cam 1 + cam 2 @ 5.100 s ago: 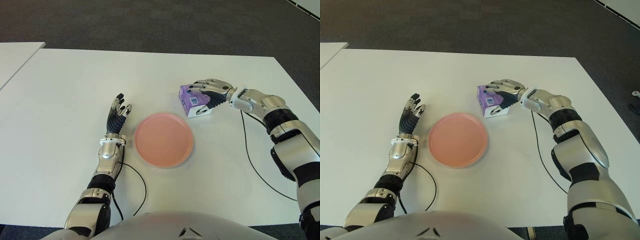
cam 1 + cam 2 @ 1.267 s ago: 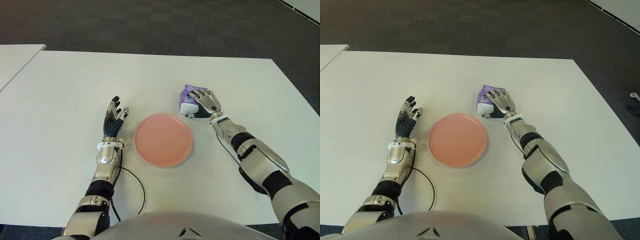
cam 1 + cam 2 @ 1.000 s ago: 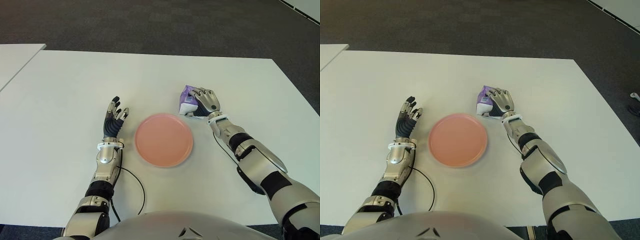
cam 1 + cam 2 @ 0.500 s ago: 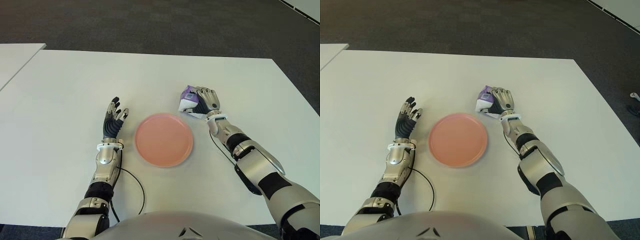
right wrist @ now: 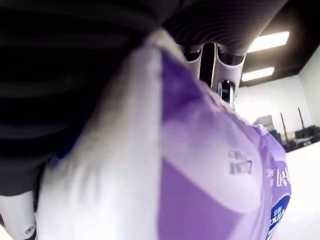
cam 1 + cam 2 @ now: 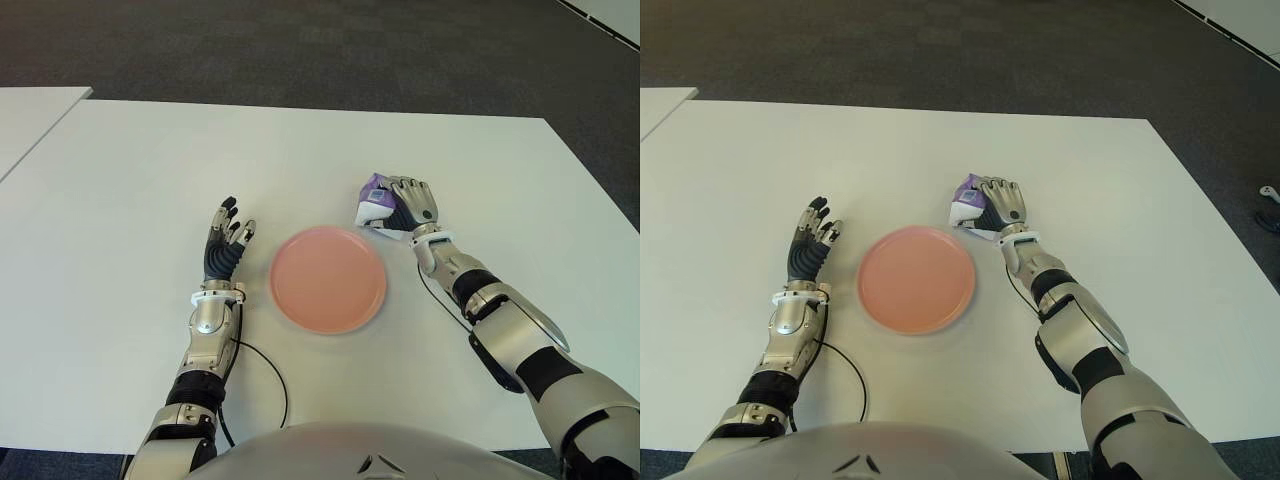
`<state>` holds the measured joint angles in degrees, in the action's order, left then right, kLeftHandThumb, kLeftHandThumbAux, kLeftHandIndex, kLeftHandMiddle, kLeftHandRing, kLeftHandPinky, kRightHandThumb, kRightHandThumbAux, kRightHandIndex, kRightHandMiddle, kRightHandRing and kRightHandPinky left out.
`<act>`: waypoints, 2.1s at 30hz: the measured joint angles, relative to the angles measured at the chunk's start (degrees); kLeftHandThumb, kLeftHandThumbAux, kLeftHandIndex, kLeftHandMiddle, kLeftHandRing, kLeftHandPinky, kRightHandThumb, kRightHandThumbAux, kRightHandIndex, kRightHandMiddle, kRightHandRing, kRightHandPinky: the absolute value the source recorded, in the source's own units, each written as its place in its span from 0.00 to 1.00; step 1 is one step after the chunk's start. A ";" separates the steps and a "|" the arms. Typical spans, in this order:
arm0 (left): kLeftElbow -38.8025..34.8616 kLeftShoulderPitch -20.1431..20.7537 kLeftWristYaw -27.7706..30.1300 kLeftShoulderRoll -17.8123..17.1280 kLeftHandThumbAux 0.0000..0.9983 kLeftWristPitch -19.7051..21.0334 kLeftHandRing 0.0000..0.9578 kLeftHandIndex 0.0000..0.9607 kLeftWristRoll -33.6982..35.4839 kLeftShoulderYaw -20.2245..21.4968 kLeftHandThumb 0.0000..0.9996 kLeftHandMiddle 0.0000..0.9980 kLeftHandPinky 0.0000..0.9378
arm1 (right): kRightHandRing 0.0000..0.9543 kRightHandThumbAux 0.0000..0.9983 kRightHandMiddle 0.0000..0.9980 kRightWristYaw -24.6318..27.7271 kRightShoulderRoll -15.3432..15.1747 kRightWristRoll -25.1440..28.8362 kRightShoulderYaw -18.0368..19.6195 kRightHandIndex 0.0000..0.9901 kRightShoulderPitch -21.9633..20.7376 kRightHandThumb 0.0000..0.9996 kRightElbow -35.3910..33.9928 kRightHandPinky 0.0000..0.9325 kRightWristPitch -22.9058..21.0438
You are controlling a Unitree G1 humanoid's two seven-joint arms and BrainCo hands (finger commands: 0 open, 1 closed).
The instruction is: Put the tissue paper into the plate.
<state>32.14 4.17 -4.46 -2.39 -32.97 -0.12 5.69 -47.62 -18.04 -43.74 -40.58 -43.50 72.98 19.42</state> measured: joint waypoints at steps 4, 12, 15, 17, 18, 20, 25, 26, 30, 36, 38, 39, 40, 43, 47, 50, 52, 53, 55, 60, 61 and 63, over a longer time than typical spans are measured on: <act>-0.40 -0.44 0.00 0.01 0.59 0.56 0.00 0.00 0.00 -0.01 0.00 0.00 0.00 | 0.89 0.68 0.54 -4.20 0.39 -2.17 -2.00 0.41 0.57 0.86 0.02 0.89 -2.22; -1.03 -1.02 0.00 0.05 0.61 0.91 0.00 0.00 -0.46 -0.11 0.00 0.00 0.00 | 0.90 0.68 0.54 -7.62 1.05 -3.87 -3.67 0.41 0.78 0.86 0.35 0.89 -4.93; -1.24 -1.15 0.00 0.10 0.61 1.03 0.00 0.00 -0.60 -0.11 0.00 0.00 0.00 | 0.90 0.68 0.54 -8.65 1.11 -4.17 -3.86 0.41 0.90 0.86 0.48 0.89 -5.20; -1.33 -1.26 0.00 0.16 0.61 1.17 0.00 0.00 -0.65 -0.11 0.00 0.00 0.00 | 0.90 0.68 0.54 -9.26 1.11 -4.32 -3.97 0.41 1.03 0.86 0.56 0.89 -5.23; -1.34 -1.29 0.00 0.20 0.61 1.30 0.00 0.00 -0.69 -0.11 0.00 0.00 0.00 | 0.90 0.68 0.54 -9.51 1.09 -4.37 -4.00 0.41 1.06 0.86 0.58 0.90 -5.24; -1.27 -1.39 -0.02 0.27 0.61 1.54 0.00 0.00 -0.82 -0.12 0.00 0.00 0.00 | 0.90 0.68 0.54 -9.83 0.79 -4.46 -4.03 0.41 1.15 0.86 0.59 0.90 -5.22; -1.07 -1.47 -0.12 0.34 0.61 1.79 0.00 0.00 -1.20 -0.17 0.00 0.00 0.00 | 0.90 0.68 0.54 -11.37 0.01 -4.51 -3.89 0.41 1.02 0.86 0.61 0.90 -4.02; -1.07 -1.45 -0.12 0.38 0.61 1.79 0.00 0.00 -1.27 -0.20 0.00 0.00 0.00 | 0.90 0.68 0.54 -11.67 -0.21 -4.51 -3.80 0.41 0.93 0.86 0.61 0.90 -3.76; -1.19 -1.43 -0.22 0.46 0.62 1.76 0.00 0.00 -1.59 -0.19 0.00 0.00 0.00 | 0.91 0.68 0.54 -14.22 -0.76 -4.45 -2.88 0.41 0.91 0.86 0.62 0.90 -2.47; -1.22 -1.32 -0.22 0.47 0.62 1.68 0.00 0.00 -1.66 -0.17 0.00 0.00 0.00 | 0.90 0.68 0.54 -16.33 -1.76 -3.94 -0.79 0.41 0.62 0.86 0.35 0.89 -0.08; -1.21 -1.32 -0.22 0.49 0.62 1.48 0.00 0.00 -1.66 -0.17 0.00 0.00 0.00 | 0.90 0.68 0.54 -16.47 -2.36 -3.80 0.03 0.41 0.41 0.86 0.17 0.89 0.53; -1.20 -1.33 -0.22 0.50 0.62 1.33 0.00 0.00 -1.66 -0.16 0.00 0.00 0.00 | 0.90 0.68 0.54 -16.63 -2.65 -3.67 0.62 0.40 0.33 0.86 -0.01 0.88 0.86; -1.19 -1.34 -0.22 0.52 0.62 1.23 0.00 0.00 -1.65 -0.16 0.00 0.00 0.00 | 0.90 0.68 0.53 -16.88 -2.91 -3.42 1.15 0.40 0.27 0.86 -0.30 0.87 1.28; -1.19 -1.30 -0.22 0.67 0.62 1.18 0.00 0.00 -1.60 -0.07 0.00 0.00 0.00 | 0.89 0.68 0.53 -17.75 -3.68 -2.89 2.87 0.40 0.03 0.86 -1.70 0.87 2.69; -1.18 -1.23 -0.22 0.82 0.60 1.54 0.00 0.00 -1.58 0.01 0.00 0.00 0.00 | 0.90 0.68 0.53 -18.87 -4.36 -2.67 4.65 0.40 -0.63 0.86 -4.19 0.88 4.46; -1.22 -1.12 -0.26 0.84 0.59 2.12 0.00 0.00 -1.61 0.00 0.00 0.00 0.00 | 0.90 0.68 0.53 -19.33 -4.69 -2.69 5.81 0.40 -1.41 0.86 -5.69 0.89 5.21; -1.38 -1.09 -0.44 0.85 0.58 2.62 0.00 0.00 -1.65 -0.03 0.00 0.00 0.00 | 0.90 0.68 0.53 -19.43 -4.81 -2.71 6.22 0.40 -2.03 0.86 -6.52 0.89 5.39; -1.54 -1.08 -0.55 0.85 0.58 2.92 0.00 0.00 -1.70 -0.06 0.00 0.00 0.00 | 0.90 0.68 0.53 -19.48 -4.85 -2.74 6.51 0.40 -2.23 0.86 -6.98 0.89 5.49; -1.92 -1.12 -0.55 0.86 0.58 3.54 0.00 0.00 -1.82 -0.13 0.00 0.00 0.00 | 0.90 0.68 0.53 -19.55 -4.94 -2.78 7.08 0.40 -2.42 0.86 -7.98 0.89 5.75; -2.94 -1.30 -0.55 0.95 0.57 4.81 0.00 0.00 -1.99 -0.23 0.00 0.00 0.00 | 0.90 0.68 0.54 -19.56 -5.15 -3.16 7.98 0.40 -2.50 0.86 -10.41 0.89 6.34; -3.04 -1.31 -0.55 0.97 0.57 4.92 0.00 0.00 -1.98 -0.23 0.00 0.00 0.00 | 0.90 0.68 0.54 -19.56 -5.20 -3.23 8.07 0.40 -2.50 0.86 -10.79 0.89 6.42; -3.21 -1.34 -0.55 1.05 0.57 5.11 0.00 0.00 -1.98 -0.22 0.01 0.00 0.00 | 0.90 0.68 0.54 -19.56 -5.32 -3.39 8.19 0.41 -2.50 0.86 -11.66 0.90 6.57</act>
<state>28.94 2.83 -5.01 -1.34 -27.86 -2.10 5.46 -67.18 -23.36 -47.13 -32.39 -46.00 61.32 25.99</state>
